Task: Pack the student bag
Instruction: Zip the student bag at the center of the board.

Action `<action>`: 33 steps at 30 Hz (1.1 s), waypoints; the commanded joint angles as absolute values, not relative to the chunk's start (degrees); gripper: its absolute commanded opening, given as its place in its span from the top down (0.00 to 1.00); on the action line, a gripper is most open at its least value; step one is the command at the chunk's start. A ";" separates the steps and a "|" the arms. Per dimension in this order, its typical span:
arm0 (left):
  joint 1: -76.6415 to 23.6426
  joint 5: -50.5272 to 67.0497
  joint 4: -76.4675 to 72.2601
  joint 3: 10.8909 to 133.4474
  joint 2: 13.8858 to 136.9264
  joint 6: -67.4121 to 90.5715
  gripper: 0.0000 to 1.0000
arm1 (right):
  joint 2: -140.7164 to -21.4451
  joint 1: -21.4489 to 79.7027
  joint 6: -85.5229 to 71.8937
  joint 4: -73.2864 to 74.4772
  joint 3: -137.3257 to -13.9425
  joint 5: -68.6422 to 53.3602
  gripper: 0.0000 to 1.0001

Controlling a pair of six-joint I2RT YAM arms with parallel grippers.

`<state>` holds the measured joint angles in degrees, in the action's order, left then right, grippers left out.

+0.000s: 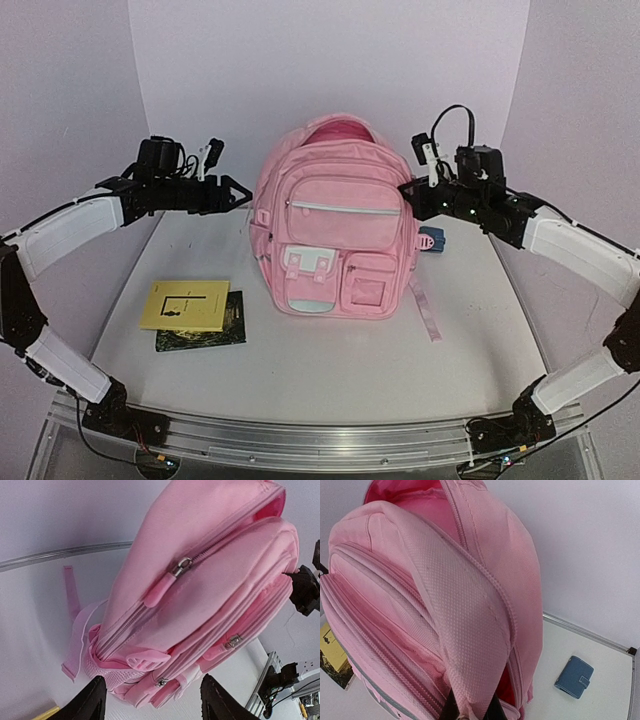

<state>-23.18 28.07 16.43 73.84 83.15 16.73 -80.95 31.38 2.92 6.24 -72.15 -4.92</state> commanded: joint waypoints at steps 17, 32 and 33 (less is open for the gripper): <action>-23.38 31.17 6.38 82.81 92.18 10.05 0.70 | -74.53 29.29 -2.06 -2.31 -67.77 -9.56 0.98; -28.87 19.98 13.59 89.02 96.56 -4.88 0.74 | -74.37 29.21 -2.72 -3.35 -66.71 -11.67 0.98; -29.04 19.50 14.17 89.54 97.06 -5.63 0.74 | -74.51 29.18 -2.72 -3.46 -66.69 -11.86 0.98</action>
